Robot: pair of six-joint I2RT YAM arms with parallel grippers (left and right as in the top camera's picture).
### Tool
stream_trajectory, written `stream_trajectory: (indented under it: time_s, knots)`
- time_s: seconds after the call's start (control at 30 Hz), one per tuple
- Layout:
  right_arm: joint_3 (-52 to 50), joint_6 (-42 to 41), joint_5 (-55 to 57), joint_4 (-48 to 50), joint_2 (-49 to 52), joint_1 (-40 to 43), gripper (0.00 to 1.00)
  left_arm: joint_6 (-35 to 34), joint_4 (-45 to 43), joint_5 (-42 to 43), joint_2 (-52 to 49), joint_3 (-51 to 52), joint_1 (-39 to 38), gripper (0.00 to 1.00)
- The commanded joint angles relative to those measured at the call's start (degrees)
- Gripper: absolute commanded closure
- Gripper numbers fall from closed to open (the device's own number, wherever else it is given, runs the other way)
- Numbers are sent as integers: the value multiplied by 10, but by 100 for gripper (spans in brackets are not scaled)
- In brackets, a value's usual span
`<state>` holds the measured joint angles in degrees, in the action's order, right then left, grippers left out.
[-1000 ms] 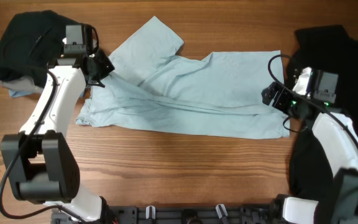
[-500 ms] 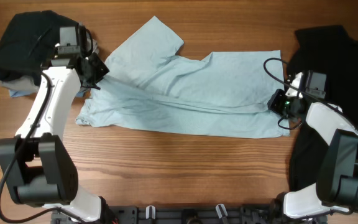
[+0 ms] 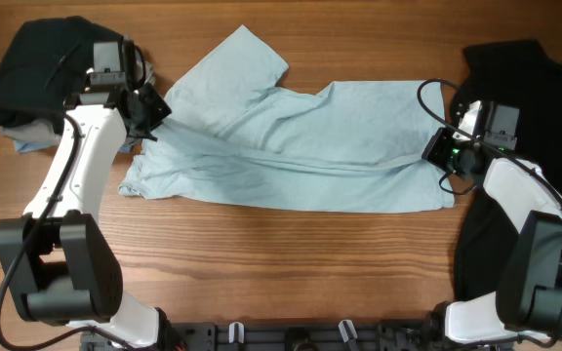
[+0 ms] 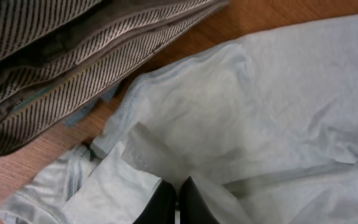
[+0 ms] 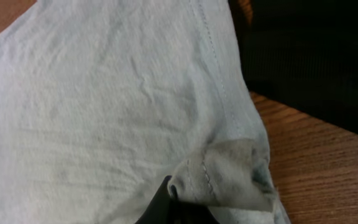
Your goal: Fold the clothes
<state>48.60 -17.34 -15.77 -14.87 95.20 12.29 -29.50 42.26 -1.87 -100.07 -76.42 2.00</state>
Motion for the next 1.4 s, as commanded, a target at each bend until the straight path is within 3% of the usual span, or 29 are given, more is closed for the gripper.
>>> stream_trajectory:
  time_s: [0.0, 0.03, 0.07, 0.1, 0.13, 0.2, 0.23, 0.27, 0.33, 0.37, 0.5, 0.57, 0.7, 0.83, 0.87, 0.93, 0.97, 1.03, 1.13, 1.27, 1.37]
  knots:
    - [12, -9, 25, 25, -9, -2, 85, -8, -23, -2, 15, -4, 1, 96]
    - [12, -9, 25, 37, -9, -2, 71, -8, -33, -2, 15, -4, 1, 96]
    - [12, -8, 25, 38, -9, -2, 51, -8, -38, -2, 15, -4, 1, 91]
    - [12, -6, 25, 34, -9, -2, 32, -8, -36, -1, 15, -4, 1, 70]
    - [12, -6, 25, 20, -9, -2, 21, -5, -21, -1, 15, -4, 1, 43]
    - [12, -6, 3, -22, -12, 5, 21, 38, 18, -1, 15, -4, 1, 34]
    - [12, -4, -12, -56, -17, 12, 24, 61, 53, -2, 15, -4, 2, 33]
    - [12, 9, -23, -87, -24, 21, 26, 74, 81, -3, 15, -4, 2, 34]
    - [12, 9, -23, -171, -47, 42, 27, 77, 160, -30, 15, -4, 5, 51]
    - [12, 9, -22, -211, -55, 48, 27, 76, 182, -34, 13, -1, 8, 54]
    - [-10, 10, -23, -282, -54, 49, 27, 66, 152, -16, 8, 84, 34, 66]
    - [-29, 6, -23, -261, -54, 49, 27, 66, 111, 23, 2, 128, 39, 66]
    - [-44, -13, -22, -220, -54, 49, 23, 66, 16, 27, -2, 195, 39, 57]
    - [-44, -24, -22, -211, -54, 49, 19, 66, -36, 29, -2, 223, 39, 55]
    - [-44, -24, -22, -210, -54, 49, 18, 66, -40, 29, -2, 228, 39, 60]
    - [-45, -24, -20, -209, -54, 49, 13, 66, -39, 29, -2, 230, 39, 80]
    - [-48, -29, -20, -205, -54, 49, 11, 66, -35, 29, -2, 230, 39, 96]
    - [-69, -49, -20, -185, -54, 49, 10, 66, -17, 29, -2, 230, 39, 96]
    - [-96, -67, -21, -183, -54, 49, 22, 66, -9, 29, -2, 229, 39, 96]
    - [-136, -83, -26, -160, -54, 49, 19, 65, -9, 29, -2, 228, 39, 96]
    - [-144, -87, -27, -156, -54, 49, 26, 65, -4, 29, -2, 228, 40, 96]
